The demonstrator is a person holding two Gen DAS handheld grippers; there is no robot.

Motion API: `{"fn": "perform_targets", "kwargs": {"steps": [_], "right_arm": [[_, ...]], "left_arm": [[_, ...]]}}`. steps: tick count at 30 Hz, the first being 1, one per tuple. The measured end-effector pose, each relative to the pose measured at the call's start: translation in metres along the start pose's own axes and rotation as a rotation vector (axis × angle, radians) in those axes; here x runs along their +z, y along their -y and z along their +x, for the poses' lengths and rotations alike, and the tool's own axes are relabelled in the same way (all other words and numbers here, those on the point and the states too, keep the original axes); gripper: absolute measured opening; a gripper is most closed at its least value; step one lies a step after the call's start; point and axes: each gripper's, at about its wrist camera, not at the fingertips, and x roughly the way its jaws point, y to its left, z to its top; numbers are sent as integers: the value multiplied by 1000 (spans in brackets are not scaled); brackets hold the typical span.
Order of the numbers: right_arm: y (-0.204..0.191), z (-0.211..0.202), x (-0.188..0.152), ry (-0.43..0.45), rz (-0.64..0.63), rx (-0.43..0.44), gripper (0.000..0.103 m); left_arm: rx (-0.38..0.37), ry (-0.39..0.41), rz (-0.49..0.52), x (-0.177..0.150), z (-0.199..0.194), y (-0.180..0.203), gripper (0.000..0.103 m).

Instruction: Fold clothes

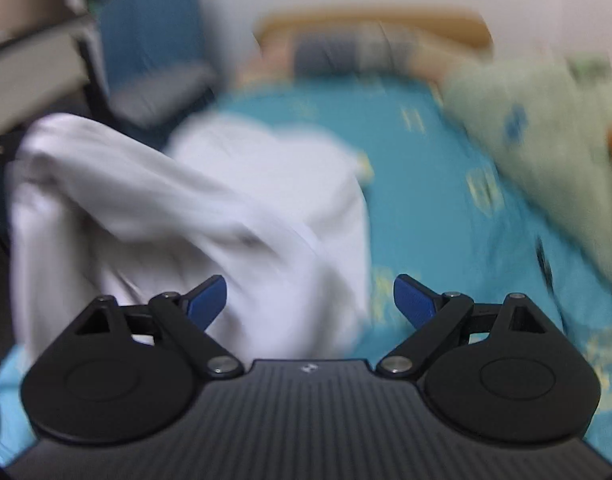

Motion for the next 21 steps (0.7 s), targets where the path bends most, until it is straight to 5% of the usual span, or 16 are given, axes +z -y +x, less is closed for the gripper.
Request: {"fn": "perform_targets", "kwargs": {"steps": [3,7,9,11,15,21], "right_arm": [[13,0,-11,-44,49,-83,92],[29,-28,-4,50,121,-129,92],[37,-40,-1,92,160,-140,92],[45,-43,4,105,202,-127,92],[52,-42,9,102,262,-90,92],[48,-34,9,89,260,-49,92]], "left_arm": [[31,-63,41,-11,27,8,5],[12,-60,24,-11,24,8,17],[25,-5,56,-9,5,11,48],[43,64,104,-6,-14,19,57],[-15,176,320,-11,-39,54,71],[10,109,725,-52,12,132,75]]}}
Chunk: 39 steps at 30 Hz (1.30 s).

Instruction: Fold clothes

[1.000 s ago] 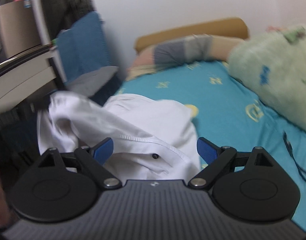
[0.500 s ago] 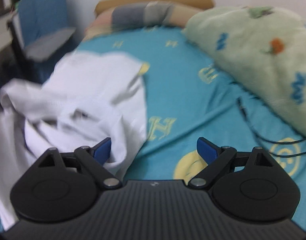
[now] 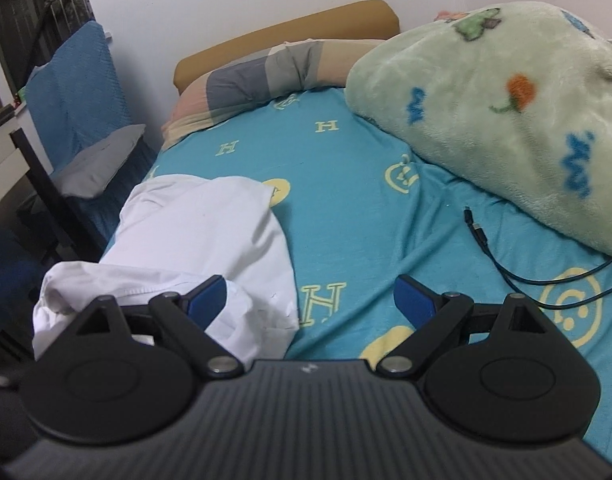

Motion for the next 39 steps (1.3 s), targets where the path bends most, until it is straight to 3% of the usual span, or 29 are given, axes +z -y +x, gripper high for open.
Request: {"fn": "perform_targets", "kwargs": {"steps": [3,5,9,13,19,21,28,36,38,39], "right_arm": [[-1,4,-3,-9,-9,3,92],[-2,6,-5,-13,-17,2,92],[-5,9,-7,-4,-36,9,92],[-14,4,-7,50,-85,29,92],[-20,-19,-6,157,-121,72,92],[-20,-25,-7,172,-126,75,92],[-27,-27,-13,124,-150,120,92],[-31,-15,-20,43,-112,261,91],[-32,-13,-19,20,-97,284,78],[-32,-10,-20,5,-88,289,77]], "left_arm": [[51,-47,83,-4,27,21,80],[110,-62,87,-7,40,20,84],[298,-59,37,-7,44,7,82],[444,38,-98,6,19,-26,82],[517,149,-344,13,-40,-80,81],[483,151,-385,10,-53,-90,81],[223,47,-422,-6,-61,-88,81],[106,-31,-478,-20,-33,-85,81],[92,-30,-468,-21,-28,-86,81],[85,-29,-458,-20,-26,-85,80]]}}
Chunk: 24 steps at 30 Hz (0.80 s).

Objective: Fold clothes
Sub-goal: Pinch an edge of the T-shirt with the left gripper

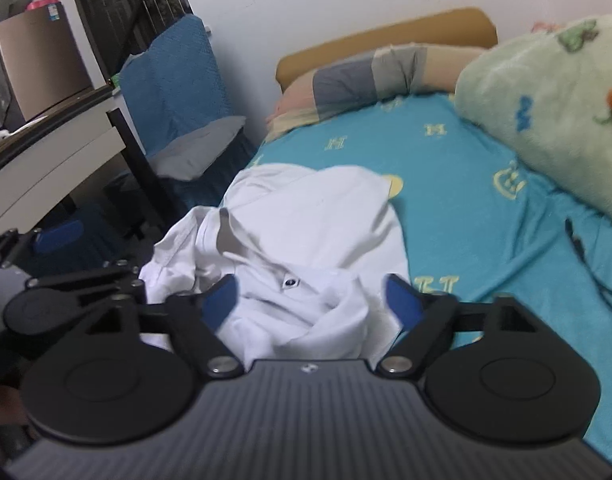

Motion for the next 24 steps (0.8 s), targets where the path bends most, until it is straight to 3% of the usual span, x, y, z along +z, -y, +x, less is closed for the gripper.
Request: {"fn": "perform_targets", "kwargs": {"steps": [7,10,14,16,19,22,23,24], "right_arm": [[10,28,-5,-85,71,1,77],[10,38,-3,-67,39,-36,77],[8,52,-4,-51,-67,-94,77],[14,54,-6,-58,-57,-109,77],[21,55,-7,-65,-29,-119,77],[22,52,-4,-50,-13,-106,77],[21,51,-3,-45,-10,-98,77],[20,51,-2,-40,-4,-84,77]], "left_arm": [[-51,6,140,-7,13,23,76],[-40,15,206,-11,25,37,76],[-32,-11,251,-7,55,52,74],[-17,-17,291,-5,73,56,74],[-21,-73,307,-2,104,58,65],[-67,-134,202,2,125,43,37],[-77,-156,132,4,129,33,17],[-93,-171,55,6,130,22,5]]}}
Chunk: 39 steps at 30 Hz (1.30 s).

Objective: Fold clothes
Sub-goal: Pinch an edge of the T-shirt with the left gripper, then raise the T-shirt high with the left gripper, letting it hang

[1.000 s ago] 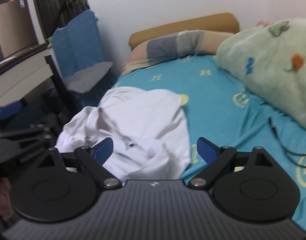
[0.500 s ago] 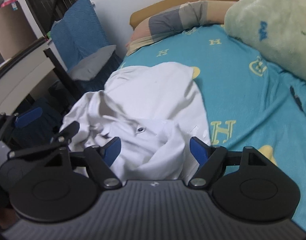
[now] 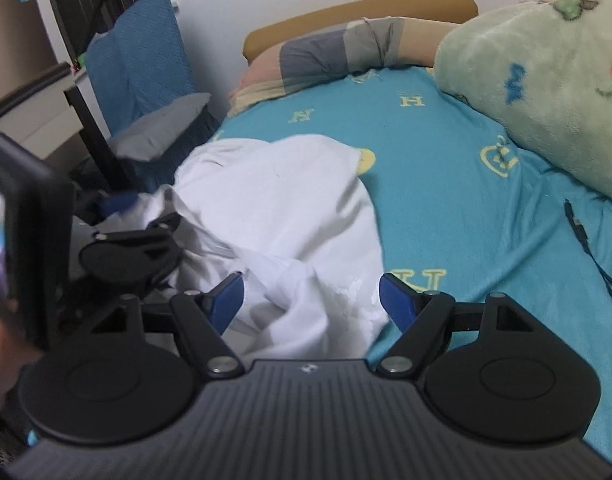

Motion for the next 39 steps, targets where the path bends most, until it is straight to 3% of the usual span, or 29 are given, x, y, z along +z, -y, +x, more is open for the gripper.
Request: {"fn": "perform_targets", "kwargs": {"steps": [2,4,10,13,16,18,22,27,30,33,35,39], "right_arm": [[-3,1,1,9,2,19,77],[-8,1,3,28,-24,35,77],[-32,-14,10,136,-115,99,77],[-43,-38,21,221,-141,119,77],[-43,-69,35,301,-120,134,77],[-39,-84,41,308,-111,114,77],[-17,-103,30,190,-34,76,80],[7,-87,-1,-83,75,-44,80],[24,-89,-13,-113,179,-117,80],[29,-110,-8,-8,209,-140,80],[25,-134,5,138,173,-146,80],[12,-195,17,525,4,-122,82]], "left_arm": [[-40,21,-116,4,-9,-21,4],[-36,78,-164,8,-31,-33,4],[-90,289,-229,14,-134,-55,3],[-78,387,-228,14,-177,-55,3],[-93,438,-280,7,-210,-53,3],[-102,460,-304,2,-224,-52,3],[-104,498,-337,-3,-243,-52,3],[-84,526,-390,-8,-259,-62,3],[-105,510,-448,-11,-259,-73,3],[-106,516,-483,-14,-262,-79,3],[-113,524,-501,-16,-264,-84,3],[-181,521,-570,-20,-263,-97,3]]}}
